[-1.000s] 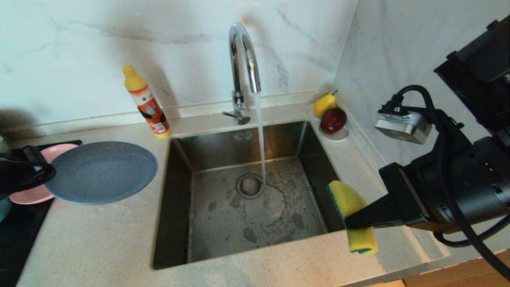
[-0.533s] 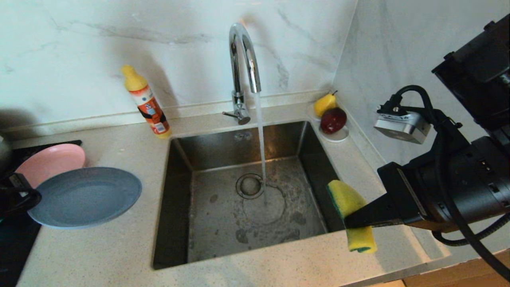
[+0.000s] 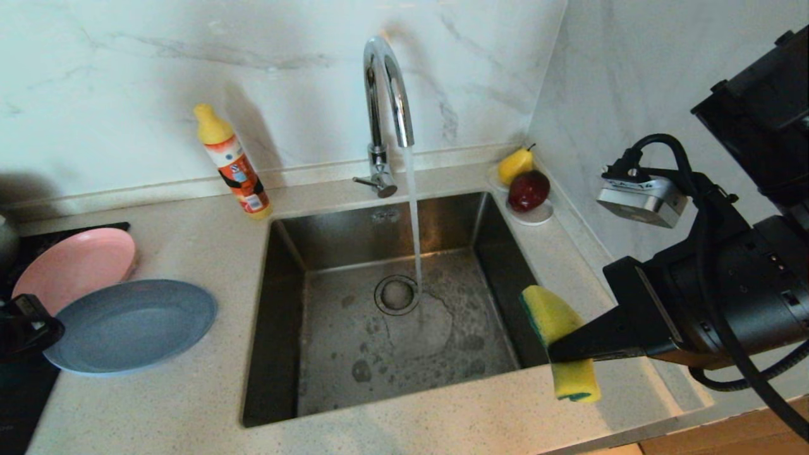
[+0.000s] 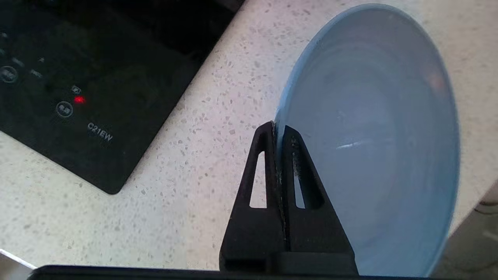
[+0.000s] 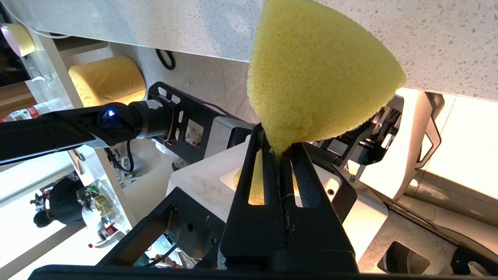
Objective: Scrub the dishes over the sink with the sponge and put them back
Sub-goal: Place the plate on the table
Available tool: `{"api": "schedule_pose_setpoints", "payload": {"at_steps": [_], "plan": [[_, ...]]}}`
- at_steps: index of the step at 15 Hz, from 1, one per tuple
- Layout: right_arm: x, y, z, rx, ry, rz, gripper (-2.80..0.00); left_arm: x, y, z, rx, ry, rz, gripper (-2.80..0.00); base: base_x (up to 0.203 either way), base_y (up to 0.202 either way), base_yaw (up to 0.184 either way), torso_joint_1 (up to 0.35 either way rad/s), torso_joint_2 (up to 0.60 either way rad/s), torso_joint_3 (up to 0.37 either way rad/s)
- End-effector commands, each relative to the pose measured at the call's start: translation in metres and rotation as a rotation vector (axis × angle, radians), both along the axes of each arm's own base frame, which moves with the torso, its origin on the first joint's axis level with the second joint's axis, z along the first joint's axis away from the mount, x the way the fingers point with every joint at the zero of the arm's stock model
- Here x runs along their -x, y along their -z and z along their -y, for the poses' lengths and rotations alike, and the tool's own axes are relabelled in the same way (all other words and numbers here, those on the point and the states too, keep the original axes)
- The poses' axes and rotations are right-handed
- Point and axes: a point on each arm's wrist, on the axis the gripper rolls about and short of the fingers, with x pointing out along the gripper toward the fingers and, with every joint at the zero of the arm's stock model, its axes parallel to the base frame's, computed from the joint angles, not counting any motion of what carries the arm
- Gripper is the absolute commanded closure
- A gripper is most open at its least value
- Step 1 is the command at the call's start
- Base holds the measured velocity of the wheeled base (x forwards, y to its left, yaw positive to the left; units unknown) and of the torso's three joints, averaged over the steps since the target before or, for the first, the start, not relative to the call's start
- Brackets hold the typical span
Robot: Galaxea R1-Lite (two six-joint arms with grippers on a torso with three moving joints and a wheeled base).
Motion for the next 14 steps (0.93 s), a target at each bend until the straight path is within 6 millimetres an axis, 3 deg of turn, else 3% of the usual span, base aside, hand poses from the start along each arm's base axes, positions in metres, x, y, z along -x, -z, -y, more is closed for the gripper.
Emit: {"api": "schedule_pose_setpoints", "payload": {"at_steps": [1,7,8,14], "plan": [[0.000,0.001,0.000,0.003,0.002,-0.008,0.00,-0.007,0.012,-0.009,0.018,-0.015,-0.020,0.00,0.000,0.000,0.000,0.000,0.00,0.000],[0.001,0.002,0.000,-0.005,-0.012,-0.020,0.00,-0.007,0.018,-0.021,0.031,-0.036,-0.016,0.00,0.000,0.000,0.000,0.000,0.00,0.000],[0.000,0.002,0.000,-0.004,-0.012,-0.023,0.00,-0.006,0.018,-0.020,0.035,-0.028,-0.013,-2.80,0.000,0.000,0.000,0.000,0.00,0.000],[0.001,0.002,0.000,-0.005,-0.014,-0.021,0.00,0.005,-0.004,-0.010,0.040,0.044,0.084,-2.80,0.000,0.000,0.000,0.000,0.00,0.000]]}}
